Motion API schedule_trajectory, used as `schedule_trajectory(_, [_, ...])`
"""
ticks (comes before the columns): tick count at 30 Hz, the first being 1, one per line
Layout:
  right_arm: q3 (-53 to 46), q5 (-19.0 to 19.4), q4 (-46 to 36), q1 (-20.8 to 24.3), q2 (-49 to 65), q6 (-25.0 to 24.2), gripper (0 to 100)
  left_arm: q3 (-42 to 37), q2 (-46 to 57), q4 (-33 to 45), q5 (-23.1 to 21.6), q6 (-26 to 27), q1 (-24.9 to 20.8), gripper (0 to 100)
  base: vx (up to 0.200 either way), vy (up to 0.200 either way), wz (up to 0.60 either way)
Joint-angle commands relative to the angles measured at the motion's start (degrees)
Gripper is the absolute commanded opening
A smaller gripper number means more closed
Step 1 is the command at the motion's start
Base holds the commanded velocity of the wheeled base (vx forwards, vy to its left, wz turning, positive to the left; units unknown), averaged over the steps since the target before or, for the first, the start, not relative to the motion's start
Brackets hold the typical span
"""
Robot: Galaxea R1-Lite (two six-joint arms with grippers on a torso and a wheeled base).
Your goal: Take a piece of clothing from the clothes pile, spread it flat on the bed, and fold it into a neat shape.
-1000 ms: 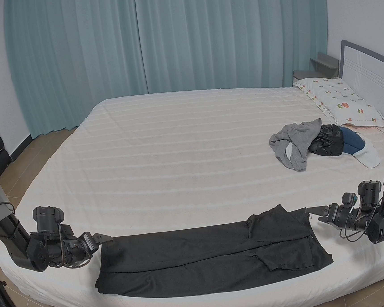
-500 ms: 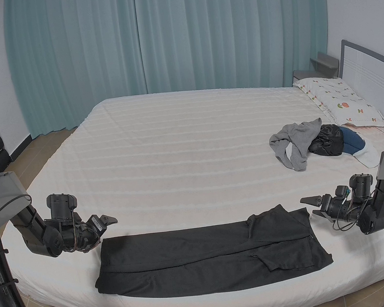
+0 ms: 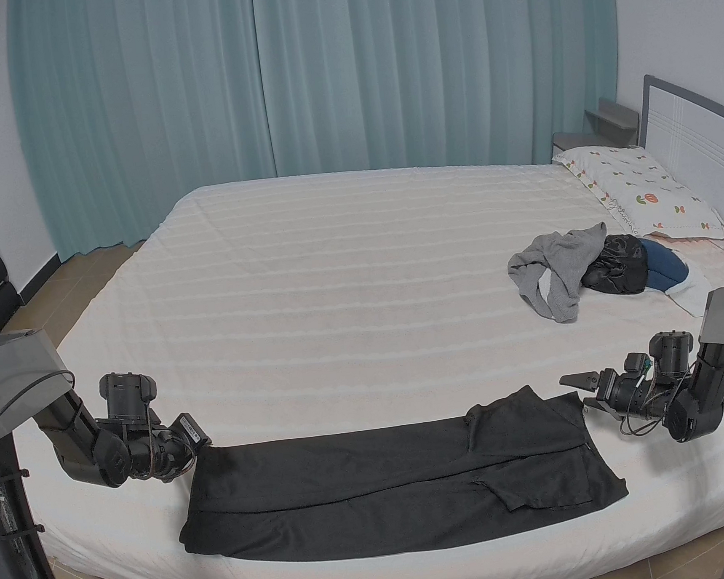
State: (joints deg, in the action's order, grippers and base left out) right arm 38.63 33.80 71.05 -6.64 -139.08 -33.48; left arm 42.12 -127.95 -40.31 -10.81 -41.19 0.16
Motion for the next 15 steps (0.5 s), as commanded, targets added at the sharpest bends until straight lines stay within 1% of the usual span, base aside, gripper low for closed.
schedule_trajectory(1, [1.45, -1.11, -0.03, 0.4, -2.07, -0.01, 100, 0.24, -0.1, -0.03, 0.62, -0.29, 0.72, 0, 0.0, 0.0, 0.0])
schedule_trajectory(4, [2.94, -3.66, 0.06, 1.9, -3.48, -0.01, 100, 0.68, 0.51, -0.12, 0.71, -1.87, 1.25, 0, 0.0, 0.0, 0.0])
schedule_trajectory(5, [2.94, -3.75, 0.06, 1.9, -3.56, -0.01, 100, 0.77, 0.51, -0.12, 0.71, -1.96, 1.25, 0, 0.0, 0.0, 0.0])
schedule_trajectory(6, [3.12, -4.36, 0.06, 2.34, -3.65, -0.01, 100, 1.65, 0.34, -0.12, 0.71, -3.46, 1.34, 0, 0.0, 0.0, 0.0])
schedule_trajectory(11, [3.2, -4.54, 0.06, 2.95, -3.74, -0.01, 100, 2.71, -0.28, -0.12, 0.88, -5.3, 1.78, 0, 0.0, 0.0, 0.0])
schedule_trajectory(12, [3.2, -4.71, 0.14, 2.95, -3.83, -0.01, 0, 2.79, -0.46, -0.12, 0.88, -5.3, 1.86, 0, 0.0, 0.0, 0.0])
schedule_trajectory(15, [3.2, -5.15, 0.23, 2.95, -3.92, -0.01, 0, 2.97, -1.07, -0.2, 0.97, -5.3, 1.86, 0, 0.0, 0.0, 0.0])
